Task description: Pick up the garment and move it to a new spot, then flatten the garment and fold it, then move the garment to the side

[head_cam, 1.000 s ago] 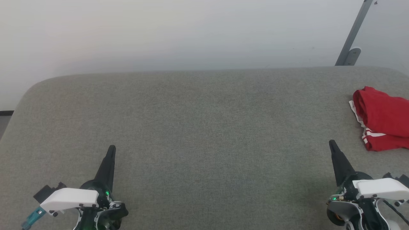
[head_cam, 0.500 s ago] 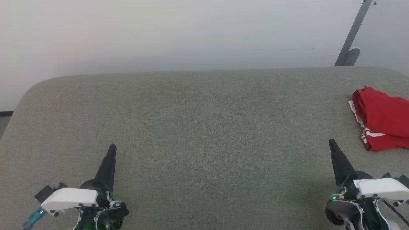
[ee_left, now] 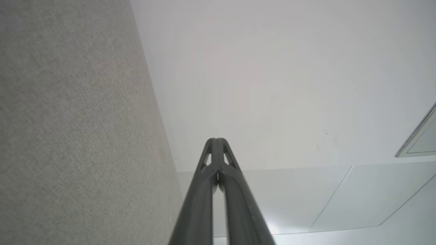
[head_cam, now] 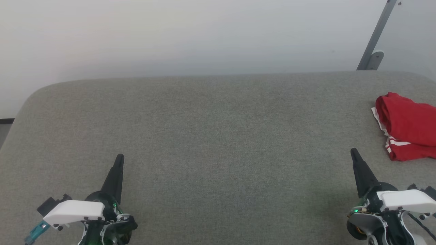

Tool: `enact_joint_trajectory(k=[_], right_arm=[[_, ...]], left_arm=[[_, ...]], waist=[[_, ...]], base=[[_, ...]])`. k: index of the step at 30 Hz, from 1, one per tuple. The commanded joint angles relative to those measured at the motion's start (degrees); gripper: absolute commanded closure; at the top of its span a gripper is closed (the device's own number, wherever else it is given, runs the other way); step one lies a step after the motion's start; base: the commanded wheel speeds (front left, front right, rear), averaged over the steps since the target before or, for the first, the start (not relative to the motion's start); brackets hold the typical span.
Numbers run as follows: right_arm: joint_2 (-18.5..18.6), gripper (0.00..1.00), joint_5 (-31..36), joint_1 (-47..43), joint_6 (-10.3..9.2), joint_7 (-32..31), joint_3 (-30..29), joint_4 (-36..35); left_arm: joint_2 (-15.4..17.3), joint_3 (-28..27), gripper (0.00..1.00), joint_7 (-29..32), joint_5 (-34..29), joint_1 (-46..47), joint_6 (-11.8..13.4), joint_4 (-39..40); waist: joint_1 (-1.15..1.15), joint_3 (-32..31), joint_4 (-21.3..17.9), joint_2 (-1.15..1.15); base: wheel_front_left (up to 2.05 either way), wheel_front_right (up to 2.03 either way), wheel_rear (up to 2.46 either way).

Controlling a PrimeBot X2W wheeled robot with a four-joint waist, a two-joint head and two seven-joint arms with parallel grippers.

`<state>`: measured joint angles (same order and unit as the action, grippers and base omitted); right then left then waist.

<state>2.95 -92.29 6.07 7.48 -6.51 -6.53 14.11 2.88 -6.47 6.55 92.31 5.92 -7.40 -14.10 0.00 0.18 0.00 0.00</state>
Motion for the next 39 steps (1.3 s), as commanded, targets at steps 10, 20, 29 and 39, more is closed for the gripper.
enact_joint_trajectory(k=[10, 20, 29, 39], right_arm=[[-0.2, 1.00, -0.2, 0.3, 0.02, -0.1, -0.1, -0.2], [-0.2, 1.00, -0.2, 0.3, 0.02, -0.1, 0.0, -0.2], [-0.2, 1.00, -0.2, 0.3, 0.02, -0.1, 0.0, -0.2], [-0.2, 1.00, -0.2, 0.3, 0.02, -0.1, -0.1, -0.2]], left_arm=[[-0.2, -0.2, 1.00, 0.2, 0.2, 0.6, -0.2, 0.2], [-0.2, -0.1, 1.00, 0.2, 0.2, 0.6, -0.2, 0.2], [-0.2, -0.1, 1.00, 0.2, 0.2, 0.6, -0.2, 0.2], [-0.2, -0.2, 1.00, 0.2, 0.2, 0.6, -0.2, 0.2]], waist=[[0.00, 0.0, 0.0, 0.00], [0.00, 0.0, 0.0, 0.00], [0.00, 0.0, 0.0, 0.00], [0.00, 0.0, 0.0, 0.00]], base=[[0.00, 0.00, 0.00], [0.00, 0.00, 0.00], [0.00, 0.00, 0.00], [0.00, 0.00, 0.00]])
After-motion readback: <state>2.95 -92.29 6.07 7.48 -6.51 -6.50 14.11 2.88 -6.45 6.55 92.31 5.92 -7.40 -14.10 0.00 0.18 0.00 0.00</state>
